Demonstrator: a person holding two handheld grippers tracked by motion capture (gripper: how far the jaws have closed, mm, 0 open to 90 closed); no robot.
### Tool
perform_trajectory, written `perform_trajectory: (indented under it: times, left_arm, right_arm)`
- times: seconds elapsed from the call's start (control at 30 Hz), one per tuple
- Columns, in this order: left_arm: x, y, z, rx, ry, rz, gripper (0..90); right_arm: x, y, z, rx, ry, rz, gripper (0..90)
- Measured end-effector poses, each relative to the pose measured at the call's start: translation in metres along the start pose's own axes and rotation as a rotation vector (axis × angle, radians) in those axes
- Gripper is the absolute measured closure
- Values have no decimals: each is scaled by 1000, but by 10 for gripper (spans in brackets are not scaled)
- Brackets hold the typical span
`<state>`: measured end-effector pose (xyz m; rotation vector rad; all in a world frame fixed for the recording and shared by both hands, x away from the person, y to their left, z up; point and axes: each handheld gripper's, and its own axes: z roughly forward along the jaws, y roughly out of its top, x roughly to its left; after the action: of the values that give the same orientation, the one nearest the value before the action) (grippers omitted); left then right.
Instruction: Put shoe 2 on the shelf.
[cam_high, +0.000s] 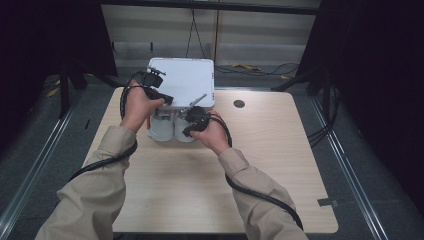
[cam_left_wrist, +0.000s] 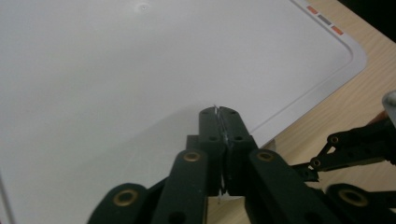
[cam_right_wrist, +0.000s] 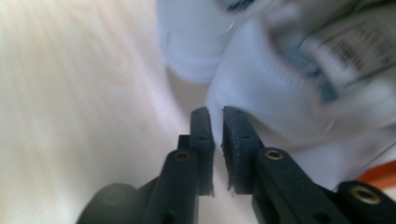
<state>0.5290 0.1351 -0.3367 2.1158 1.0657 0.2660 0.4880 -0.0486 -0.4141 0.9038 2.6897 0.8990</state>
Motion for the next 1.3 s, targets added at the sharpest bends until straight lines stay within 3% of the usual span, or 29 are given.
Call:
perform_trajectory:
  times: [0.07,0.17,0.23,0.37,0.47,0.6,0.83,0.97,1.17,1.3]
  left_arm:
    - [-1,2,0,8,12,-5,814]
    - [-2,4,-3,22,20,-7,739]
    - [-5,3,-5,31,28,-6,619]
    - [-10,0,-17,21,19,-12,508]
    - [-14,-4,-26,33,24,-11,397]
    - [-17,-14,-33,48,25,-12,321]
    - [-23,-34,-39,84,2,-12,297]
    - [-23,-48,-38,103,-3,-6,284]
    - [-21,-75,-34,125,-23,-3,272]
    - [-18,-94,-31,138,-36,-10,263]
  right_arm:
    - [2,-4,-6,28,9,3,774]
    - [4,-10,-18,17,43,25,707]
    - [6,-16,-28,27,46,9,648]
    - [6,-28,-44,31,52,2,535]
    - [5,-41,-55,31,68,27,434]
    - [0,-60,-67,31,54,66,346]
    - [-9,-88,-83,49,46,110,295]
    - [-10,-103,-89,89,30,103,259]
    - [-10,-127,-96,103,26,135,223]
    - [-9,-141,-101,107,0,135,214]
